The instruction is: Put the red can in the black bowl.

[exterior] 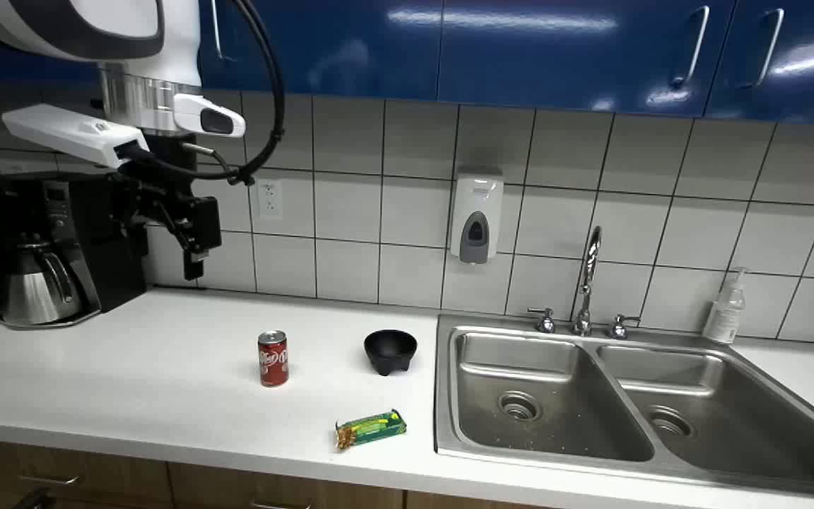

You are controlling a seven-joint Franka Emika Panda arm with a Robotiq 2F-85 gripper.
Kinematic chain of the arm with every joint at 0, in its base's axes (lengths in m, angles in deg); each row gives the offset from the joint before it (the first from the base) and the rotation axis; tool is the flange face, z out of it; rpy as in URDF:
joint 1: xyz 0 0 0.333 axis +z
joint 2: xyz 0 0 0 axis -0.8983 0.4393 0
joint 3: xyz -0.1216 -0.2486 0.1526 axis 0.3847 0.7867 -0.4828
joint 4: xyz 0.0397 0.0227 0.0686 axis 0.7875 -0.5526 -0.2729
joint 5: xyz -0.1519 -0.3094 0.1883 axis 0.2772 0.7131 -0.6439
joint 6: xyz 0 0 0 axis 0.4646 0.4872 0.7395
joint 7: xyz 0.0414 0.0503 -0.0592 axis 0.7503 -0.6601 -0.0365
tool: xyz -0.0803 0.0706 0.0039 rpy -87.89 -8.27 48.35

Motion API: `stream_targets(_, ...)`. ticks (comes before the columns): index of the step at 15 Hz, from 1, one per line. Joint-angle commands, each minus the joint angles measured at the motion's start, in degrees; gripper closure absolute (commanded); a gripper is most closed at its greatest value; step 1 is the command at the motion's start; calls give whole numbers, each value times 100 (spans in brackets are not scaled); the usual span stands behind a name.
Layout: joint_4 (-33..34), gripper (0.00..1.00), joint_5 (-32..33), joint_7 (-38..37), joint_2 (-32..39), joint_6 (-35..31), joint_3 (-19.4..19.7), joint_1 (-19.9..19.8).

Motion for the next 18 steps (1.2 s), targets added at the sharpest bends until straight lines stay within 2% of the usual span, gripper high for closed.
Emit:
stream_targets(1, 10, 0, -44, 37, 8, 18, -59, -62)
stream_targets(10, 10, 0, -44, 37, 9, 18, -59, -62)
stream_targets(18, 2, 0, 22, 86, 320, -627, -126, -39)
